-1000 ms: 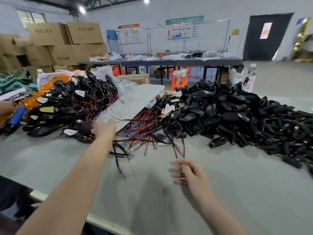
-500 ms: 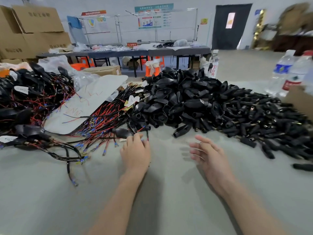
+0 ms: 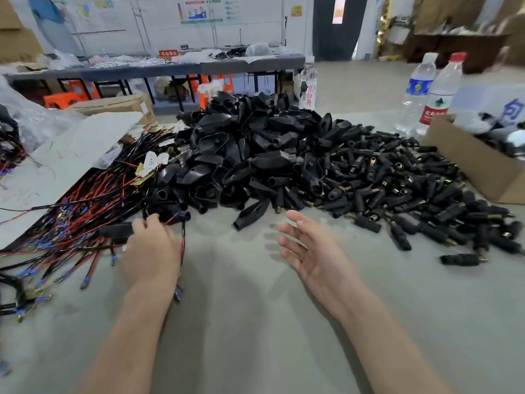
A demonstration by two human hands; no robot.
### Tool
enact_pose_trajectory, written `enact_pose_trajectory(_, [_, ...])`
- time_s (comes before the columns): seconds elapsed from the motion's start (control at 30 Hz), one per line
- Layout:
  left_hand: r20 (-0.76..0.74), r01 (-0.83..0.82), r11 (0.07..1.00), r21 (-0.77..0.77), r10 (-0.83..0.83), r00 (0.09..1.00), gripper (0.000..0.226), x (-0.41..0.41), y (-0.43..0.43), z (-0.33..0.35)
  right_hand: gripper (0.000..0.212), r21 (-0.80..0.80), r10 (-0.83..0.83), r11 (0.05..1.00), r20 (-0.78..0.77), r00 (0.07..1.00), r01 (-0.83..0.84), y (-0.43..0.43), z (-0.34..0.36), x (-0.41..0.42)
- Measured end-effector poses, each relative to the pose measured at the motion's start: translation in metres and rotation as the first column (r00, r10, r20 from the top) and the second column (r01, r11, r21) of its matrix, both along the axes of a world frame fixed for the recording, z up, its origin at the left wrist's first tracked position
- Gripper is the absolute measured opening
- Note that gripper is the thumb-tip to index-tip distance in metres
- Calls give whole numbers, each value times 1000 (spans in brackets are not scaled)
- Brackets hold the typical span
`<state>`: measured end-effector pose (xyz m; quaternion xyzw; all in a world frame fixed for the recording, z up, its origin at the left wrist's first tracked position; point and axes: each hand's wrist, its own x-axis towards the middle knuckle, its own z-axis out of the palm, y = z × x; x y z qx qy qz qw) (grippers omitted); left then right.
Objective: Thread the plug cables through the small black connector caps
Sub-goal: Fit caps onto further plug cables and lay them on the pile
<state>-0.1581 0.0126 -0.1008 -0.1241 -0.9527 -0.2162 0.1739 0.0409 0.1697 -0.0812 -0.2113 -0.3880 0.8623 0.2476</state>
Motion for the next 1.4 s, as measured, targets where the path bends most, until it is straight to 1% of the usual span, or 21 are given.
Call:
enact_pose_trajectory(0.1, [56, -26, 998, -59, 29, 998, 25, -5, -2, 0, 24, -1, -29, 1000, -1, 1000, 29, 2, -1, 2])
enact_pose_trajectory(0.17, [91, -30, 999, -45, 34, 995, 25, -6, -4, 1, 25, 6, -36, 999, 0, 999, 36, 2, -1, 3])
enact_pose_trajectory(0.3, [125, -15, 998, 67, 7, 992, 26, -8, -8, 4, 24, 32, -50, 998, 18, 999, 49, 0, -1, 2])
enact_pose_trajectory(0.37, [164, 18, 982, 188, -50, 985, 27, -3, -10, 9, 24, 51, -53, 997, 33, 998, 52, 0, -1, 2])
enact_pose_trajectory(0.43, [201, 64, 911, 407, -157, 967, 28, 5, -11, 14, 23, 76, -55, 996, 42, 998, 51, 0, -1, 2])
enact_pose_trajectory(0.5, [199, 107, 799, 591, -273, 941, 31, 19, -9, 21, 23, 104, -55, 993, 47, 997, 49, -1, -1, 2])
enact_pose_trajectory(0.6, [173, 155, 614, 774, -440, 881, 22, 43, 1, 30, 25, 149, -47, 988, 57, 997, 38, -3, 0, 3])
enact_pose_trajectory(0.67, [143, 186, 524, 831, -525, 839, 20, 56, 10, 33, 24, 181, -35, 983, 59, 998, 23, -5, 1, 3])
enact_pose_trajectory(0.77, [148, 208, 436, 875, -651, 744, 21, 69, 17, 33, 23, 251, -33, 968, 80, 996, 12, -10, 2, 1])
enact_pose_trajectory(0.87, [190, 181, 399, 899, -727, 660, 27, 73, 19, 33, 22, 397, -60, 918, 119, 991, 8, -16, 0, 2])
enact_pose_trajectory(0.93, [202, 151, 369, 917, -758, 620, 25, 73, 19, 34, 21, 472, -82, 882, 139, 987, 7, -19, -1, 2])
enact_pose_trajectory(1.0, [217, 161, 364, 918, -797, 564, 25, 75, 20, 34, 20, 496, -95, 868, 149, 984, 8, -21, -2, 2])
enact_pose_trajectory(1.13, [259, 268, 382, 884, -880, 399, 27, 86, 22, 29, 21, 558, -155, 830, 175, 972, 32, -20, -2, 3])
enact_pose_trajectory(1.23, [289, 375, 380, 845, -916, 277, 19, 96, 24, 27, 26, 538, -243, 835, 164, 956, 120, -13, -2, 4])
enact_pose_trajectory(1.27, [290, 409, 373, 833, -924, 251, 17, 100, 26, 25, 27, 537, -281, 830, 166, 945, 152, -10, -2, 5])
enact_pose_trajectory(1.33, [281, 445, 364, 819, -929, 242, 10, 106, 29, 23, 30, 544, -347, 814, 172, 922, 206, -5, -4, 6])
enact_pose_trajectory(1.4, [266, 431, 365, 825, -925, 273, 8, 110, 31, 22, 31, 537, -384, 809, 171, 908, 241, -2, -7, 7])
